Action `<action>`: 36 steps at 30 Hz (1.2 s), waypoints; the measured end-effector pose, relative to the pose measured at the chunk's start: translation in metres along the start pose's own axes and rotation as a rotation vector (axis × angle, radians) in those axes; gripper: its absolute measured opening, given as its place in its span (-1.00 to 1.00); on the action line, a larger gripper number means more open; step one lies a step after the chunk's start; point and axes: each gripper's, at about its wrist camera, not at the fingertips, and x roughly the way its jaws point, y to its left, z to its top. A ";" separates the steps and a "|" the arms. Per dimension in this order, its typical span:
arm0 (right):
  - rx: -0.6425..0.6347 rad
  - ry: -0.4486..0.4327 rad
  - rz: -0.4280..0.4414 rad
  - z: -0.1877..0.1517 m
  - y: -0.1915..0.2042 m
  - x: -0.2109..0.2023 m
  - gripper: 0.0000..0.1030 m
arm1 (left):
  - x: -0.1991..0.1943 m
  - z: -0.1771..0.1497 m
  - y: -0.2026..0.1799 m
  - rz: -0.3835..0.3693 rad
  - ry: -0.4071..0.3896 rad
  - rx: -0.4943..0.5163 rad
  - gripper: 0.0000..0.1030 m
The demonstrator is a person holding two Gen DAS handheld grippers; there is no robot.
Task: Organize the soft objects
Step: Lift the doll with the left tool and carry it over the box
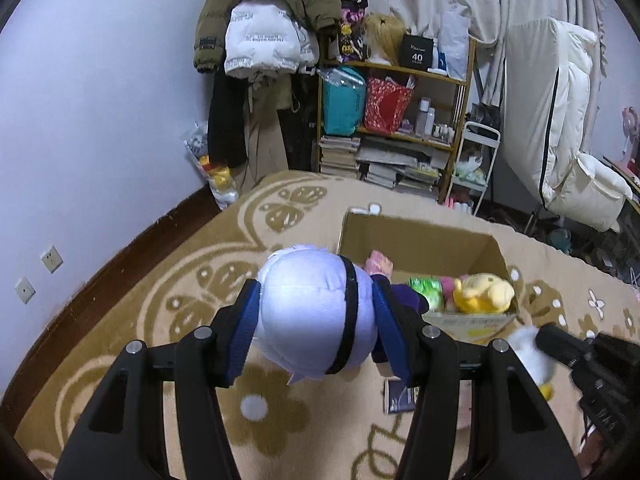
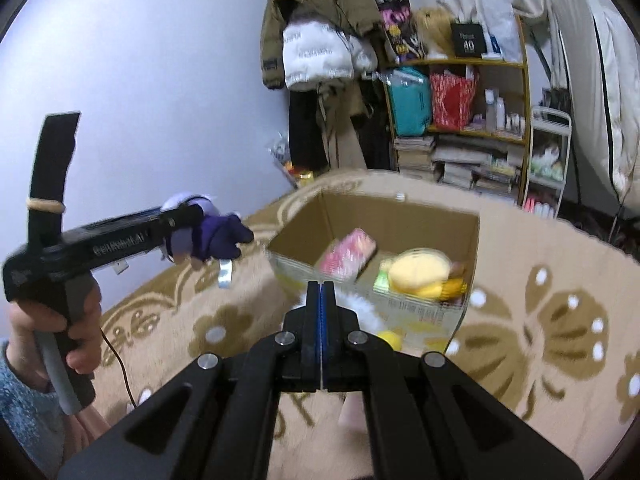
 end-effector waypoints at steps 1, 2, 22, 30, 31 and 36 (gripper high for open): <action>-0.008 -0.015 -0.007 0.007 0.000 -0.002 -0.99 | 0.001 0.005 -0.002 0.003 -0.008 0.005 0.07; -0.017 -0.026 -0.009 0.016 -0.001 -0.003 -0.99 | 0.002 0.009 -0.003 0.002 -0.010 0.006 0.07; -0.135 -0.054 -0.095 0.097 -0.020 0.045 -0.99 | 0.059 0.055 -0.035 -0.016 -0.039 0.085 0.09; -0.077 0.070 -0.069 0.067 -0.043 0.084 -0.98 | 0.092 0.038 -0.050 -0.065 0.013 0.116 0.13; -0.072 0.079 -0.068 0.065 -0.045 0.086 -0.98 | 0.095 0.037 -0.053 -0.073 0.015 0.120 0.15; -0.048 0.129 -0.064 0.052 -0.054 0.100 -0.96 | 0.105 0.028 -0.061 -0.077 0.044 0.146 0.19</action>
